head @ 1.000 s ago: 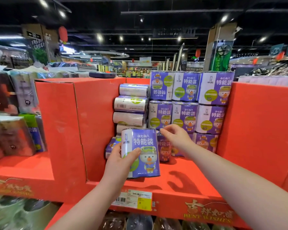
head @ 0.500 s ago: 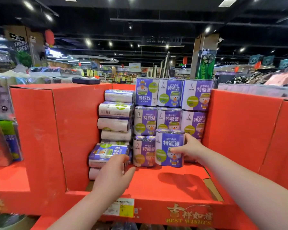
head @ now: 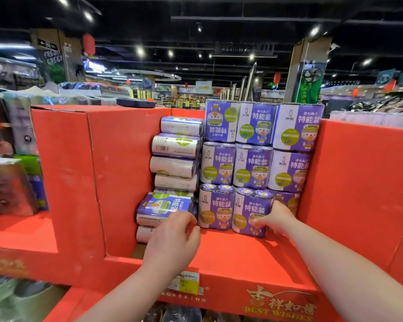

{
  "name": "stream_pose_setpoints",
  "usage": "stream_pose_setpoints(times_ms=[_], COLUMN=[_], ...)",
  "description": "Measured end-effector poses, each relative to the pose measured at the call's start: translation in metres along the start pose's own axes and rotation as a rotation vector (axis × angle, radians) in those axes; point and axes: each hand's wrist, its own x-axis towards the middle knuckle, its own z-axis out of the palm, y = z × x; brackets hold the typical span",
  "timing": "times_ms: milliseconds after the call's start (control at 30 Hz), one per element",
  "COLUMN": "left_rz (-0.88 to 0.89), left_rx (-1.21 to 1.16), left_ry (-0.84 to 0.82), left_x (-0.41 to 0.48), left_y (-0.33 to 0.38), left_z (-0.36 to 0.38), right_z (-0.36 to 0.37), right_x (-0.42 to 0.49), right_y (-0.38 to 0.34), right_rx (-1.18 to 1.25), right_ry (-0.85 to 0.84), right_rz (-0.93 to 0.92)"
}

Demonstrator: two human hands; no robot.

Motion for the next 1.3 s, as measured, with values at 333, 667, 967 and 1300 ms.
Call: stream_pose_setpoints(times_ms=[333,667,967,1300], left_rz=[0.022,0.02,0.296,0.037], left_rx=[0.103,0.381,0.446,0.631], left_ry=[0.037,-0.02,-0.028,-0.276], left_x=[0.002,-0.01,-0.091,-0.204], left_y=[-0.002,0.014,0.018,-0.003], left_z=[0.004,0.0,-0.007,-0.049], right_z=[-0.001,-0.032,-0.018,0.049], right_x=[-0.021,-0.121,-0.21,-0.299], right_y=[-0.019,-0.031,-0.027,-0.015], right_rx=[-0.095,-0.634,-0.539,-0.725], right_ry=[0.04,0.097,0.007,-0.218], right_rz=[0.081,-0.331,-0.794,-1.011])
